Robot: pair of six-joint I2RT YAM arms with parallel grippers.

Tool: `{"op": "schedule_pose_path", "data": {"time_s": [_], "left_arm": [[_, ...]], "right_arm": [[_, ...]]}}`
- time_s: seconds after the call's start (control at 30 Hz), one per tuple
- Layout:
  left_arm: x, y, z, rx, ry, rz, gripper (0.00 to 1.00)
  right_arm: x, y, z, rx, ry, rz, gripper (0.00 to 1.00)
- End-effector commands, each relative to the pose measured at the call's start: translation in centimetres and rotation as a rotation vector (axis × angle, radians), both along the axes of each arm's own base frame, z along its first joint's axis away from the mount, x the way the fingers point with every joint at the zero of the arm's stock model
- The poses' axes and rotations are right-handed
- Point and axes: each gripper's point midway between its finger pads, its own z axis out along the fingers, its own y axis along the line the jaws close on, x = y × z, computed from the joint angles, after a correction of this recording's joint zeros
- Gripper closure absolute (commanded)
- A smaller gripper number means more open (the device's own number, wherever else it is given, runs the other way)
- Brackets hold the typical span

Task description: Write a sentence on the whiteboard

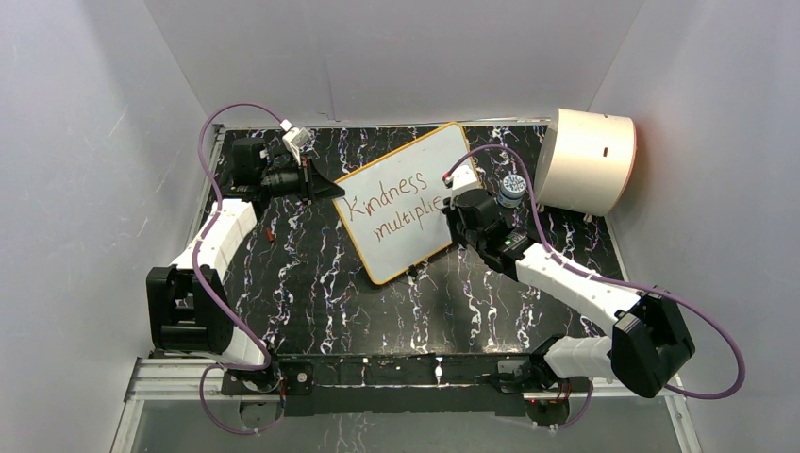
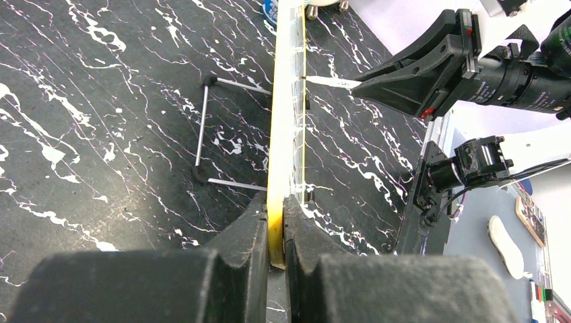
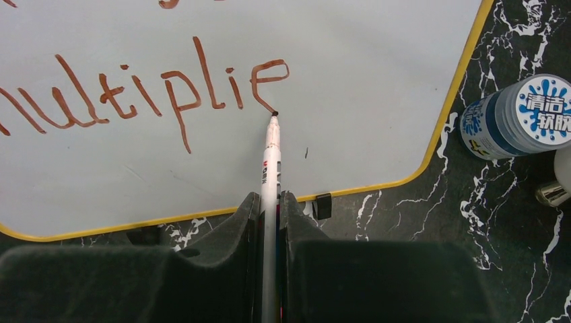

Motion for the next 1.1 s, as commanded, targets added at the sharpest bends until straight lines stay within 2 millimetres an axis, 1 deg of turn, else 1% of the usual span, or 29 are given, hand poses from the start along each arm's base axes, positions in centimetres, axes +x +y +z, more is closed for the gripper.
{"op": "schedule_pose_path", "data": {"time_s": [0.0, 0.2, 0.3, 0.4, 0.5, 0.57, 0.8, 1.07], "left_arm": [[-2.3, -1.0, -5.3, 0.09, 0.144, -0.039, 1.0], [-2.3, -1.0, -5.3, 0.092, 0.144, -0.037, 1.0], [-2.3, -1.0, -5.3, 0.094, 0.143, -0.037, 1.0], [-2.3, -1.0, -5.3, 0.095, 0.143, -0.035, 1.0], [-2.3, -1.0, -5.4, 0.095, 0.145, -0.036, 1.0], [-2.3, -1.0, -5.4, 0.095, 0.144, -0.036, 1.0], [-2.3, -0.9, -5.4, 0.097, 0.145, -0.036, 1.0], [-2.4, -1.0, -5.4, 0.096, 0.147, -0.038, 1.0]], "right_arm": [[0.3, -0.8, -0.4, -0.011, -0.006, -0.054, 1.0], [0.9, -0.8, 0.5, 0.01, -0.038, -0.074, 1.0], [1.2, -1.0, 1.3, 0.024, -0.064, -0.084, 1.0], [1.5, -1.1, 2.2, 0.043, -0.088, -0.086, 1.0], [1.9, -1.0, 3.7, 0.081, -0.127, -0.082, 1.0], [2.2, -1.0, 4.2, 0.091, -0.14, -0.084, 1.0], [2.8, -0.9, 5.0, 0.116, -0.162, -0.082, 1.0], [3.5, -1.0, 5.0, 0.116, -0.164, -0.091, 1.0]]}}
